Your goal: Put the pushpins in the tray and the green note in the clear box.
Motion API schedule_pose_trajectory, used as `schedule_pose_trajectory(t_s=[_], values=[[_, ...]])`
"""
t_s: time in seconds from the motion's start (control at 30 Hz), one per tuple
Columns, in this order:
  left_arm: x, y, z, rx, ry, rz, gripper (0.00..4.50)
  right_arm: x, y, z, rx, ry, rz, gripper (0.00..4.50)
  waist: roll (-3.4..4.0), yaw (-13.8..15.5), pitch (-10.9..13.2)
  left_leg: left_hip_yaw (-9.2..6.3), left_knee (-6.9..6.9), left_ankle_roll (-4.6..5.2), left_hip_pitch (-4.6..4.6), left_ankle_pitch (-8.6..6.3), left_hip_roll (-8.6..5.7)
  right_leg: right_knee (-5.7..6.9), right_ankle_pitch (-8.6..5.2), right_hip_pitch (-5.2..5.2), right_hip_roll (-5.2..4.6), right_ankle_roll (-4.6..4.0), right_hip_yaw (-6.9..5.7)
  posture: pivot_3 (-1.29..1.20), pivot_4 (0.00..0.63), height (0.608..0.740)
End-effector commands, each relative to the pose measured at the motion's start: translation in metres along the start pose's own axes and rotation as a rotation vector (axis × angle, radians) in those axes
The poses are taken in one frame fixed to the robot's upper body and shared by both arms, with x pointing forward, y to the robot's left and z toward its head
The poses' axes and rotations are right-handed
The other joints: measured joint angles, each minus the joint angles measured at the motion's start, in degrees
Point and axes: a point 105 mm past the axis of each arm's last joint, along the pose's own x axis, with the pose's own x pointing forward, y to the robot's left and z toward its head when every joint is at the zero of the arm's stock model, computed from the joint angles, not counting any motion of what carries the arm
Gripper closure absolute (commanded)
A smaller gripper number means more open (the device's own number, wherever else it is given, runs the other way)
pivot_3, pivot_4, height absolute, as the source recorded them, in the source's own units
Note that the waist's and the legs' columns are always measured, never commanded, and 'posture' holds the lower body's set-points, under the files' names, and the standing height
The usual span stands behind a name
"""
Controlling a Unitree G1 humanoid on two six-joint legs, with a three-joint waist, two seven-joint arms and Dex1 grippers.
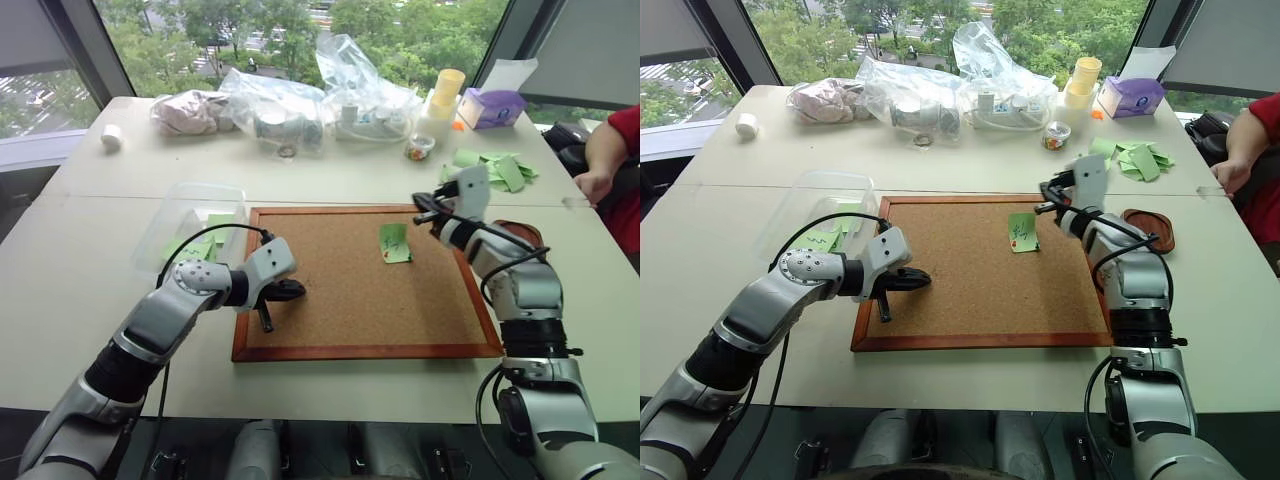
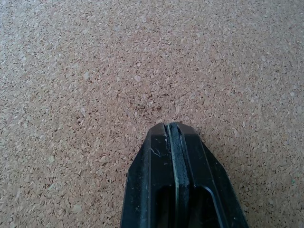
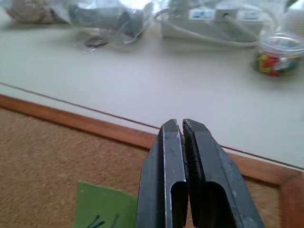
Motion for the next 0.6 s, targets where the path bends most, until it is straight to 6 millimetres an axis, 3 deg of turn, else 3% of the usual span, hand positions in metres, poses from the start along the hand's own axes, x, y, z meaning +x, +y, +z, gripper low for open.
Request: schedule_pose_trajectory(t_s=[0.03,0.1,0.27,0.53,0.6], values=[[0.003,-0.005,-0.007,-0.009,0.028,-0.021,4.5,-0.025,-0.053,0.012,-0.035,-0.035,-0.265,4.44,0.01,-0.11,-0.01,0.01,0.0,0.0,0.0,0.0,0.0,-0.01,0.0,0.0,0.0,0.0,0.0,0.0,0.15,0.735],[0.003,-0.006,-0.007,-0.008,0.026,-0.023,4.5,-0.035,-0.068,0.004,-0.036,-0.004,-0.34,4.44,0.05,-0.23,-0.03,0.01,-0.01,0.0,0.01,0.0,0.01,-0.01,0.0,0.0,0.0,0.0,0.01,0.0,0.15,0.735],[0.004,-0.004,-0.006,-0.003,0.025,-0.024,4.5,-0.049,-0.081,-0.016,-0.028,0.081,-0.413,4.44,0.31,-0.32,-0.16,0.08,-0.01,-0.05,0.1,0.03,0.0,0.04,0.0,0.02,0.02,0.0,0.09,0.0,0.15,0.735],[0.007,-0.003,-0.003,0.006,0.014,-0.031,4.5,-0.05,-0.097,-0.042,0.045,0.164,-0.45,4.44,0.35,-0.1,-0.19,0.07,0.0,-0.03,0.11,0.02,-0.03,0.01,0.0,0.08,0.03,0.0,0.09,0.0,0.15,0.735],[0.008,-0.002,-0.003,0.007,0.013,-0.031,4.5,-0.049,-0.099,-0.043,0.063,0.168,-0.455,3.89,0.38,-0.11,-0.2,0.07,0.0,-0.03,0.11,0.02,-0.03,0.01,0.0,0.08,0.03,0.0,0.09,0.0,0.15,0.735]])
